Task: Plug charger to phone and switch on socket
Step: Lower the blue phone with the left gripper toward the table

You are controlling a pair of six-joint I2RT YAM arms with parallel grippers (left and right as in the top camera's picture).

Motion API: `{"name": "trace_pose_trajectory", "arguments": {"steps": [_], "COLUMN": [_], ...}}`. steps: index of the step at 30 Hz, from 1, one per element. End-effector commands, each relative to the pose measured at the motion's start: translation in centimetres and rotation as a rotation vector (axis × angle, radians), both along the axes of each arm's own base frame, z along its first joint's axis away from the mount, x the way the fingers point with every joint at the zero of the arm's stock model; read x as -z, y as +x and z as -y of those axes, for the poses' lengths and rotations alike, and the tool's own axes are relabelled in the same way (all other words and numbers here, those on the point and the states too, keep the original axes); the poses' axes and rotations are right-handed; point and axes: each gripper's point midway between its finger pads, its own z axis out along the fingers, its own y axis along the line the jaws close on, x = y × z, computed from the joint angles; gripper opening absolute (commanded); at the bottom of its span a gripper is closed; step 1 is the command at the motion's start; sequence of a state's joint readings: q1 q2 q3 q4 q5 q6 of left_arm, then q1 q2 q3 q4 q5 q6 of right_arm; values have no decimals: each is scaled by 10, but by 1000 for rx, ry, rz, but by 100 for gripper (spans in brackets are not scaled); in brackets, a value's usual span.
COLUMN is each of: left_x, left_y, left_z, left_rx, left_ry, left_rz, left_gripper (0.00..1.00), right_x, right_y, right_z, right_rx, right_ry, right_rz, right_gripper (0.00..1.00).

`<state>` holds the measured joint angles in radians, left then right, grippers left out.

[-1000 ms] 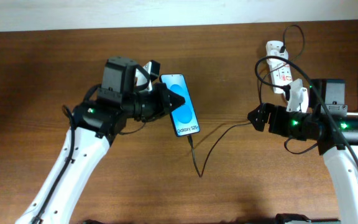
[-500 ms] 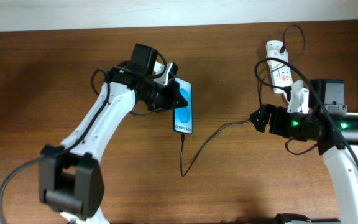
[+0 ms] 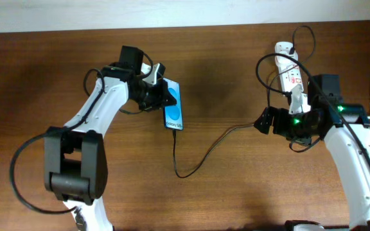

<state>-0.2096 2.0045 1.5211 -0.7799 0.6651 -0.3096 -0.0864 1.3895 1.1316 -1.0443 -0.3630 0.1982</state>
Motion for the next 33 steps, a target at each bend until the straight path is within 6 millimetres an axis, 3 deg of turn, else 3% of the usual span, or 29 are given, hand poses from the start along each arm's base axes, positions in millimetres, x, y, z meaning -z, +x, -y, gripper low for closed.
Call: {"name": "trace_pose_trajectory", "arguments": {"steps": [1, 7, 29, 33], "left_x": [17, 44, 59, 58], "left_y": [5, 8, 20, 20], "left_z": [6, 6, -10, -9], "left_rx": [26, 30, 29, 37], "left_ry": [-13, -5, 118, 115], "left_rz": [-18, -51, 23, 31], "left_gripper": [0, 0, 0, 5], "right_x": [-1, -1, -2, -2], "right_y": [4, 5, 5, 5], "right_z": [3, 3, 3, 4], "right_rx": [1, 2, 1, 1], "right_ry": [-10, -11, -11, -11], "right_rz": [5, 6, 9, 10], "right_gripper": [98, 98, 98, 98]}}
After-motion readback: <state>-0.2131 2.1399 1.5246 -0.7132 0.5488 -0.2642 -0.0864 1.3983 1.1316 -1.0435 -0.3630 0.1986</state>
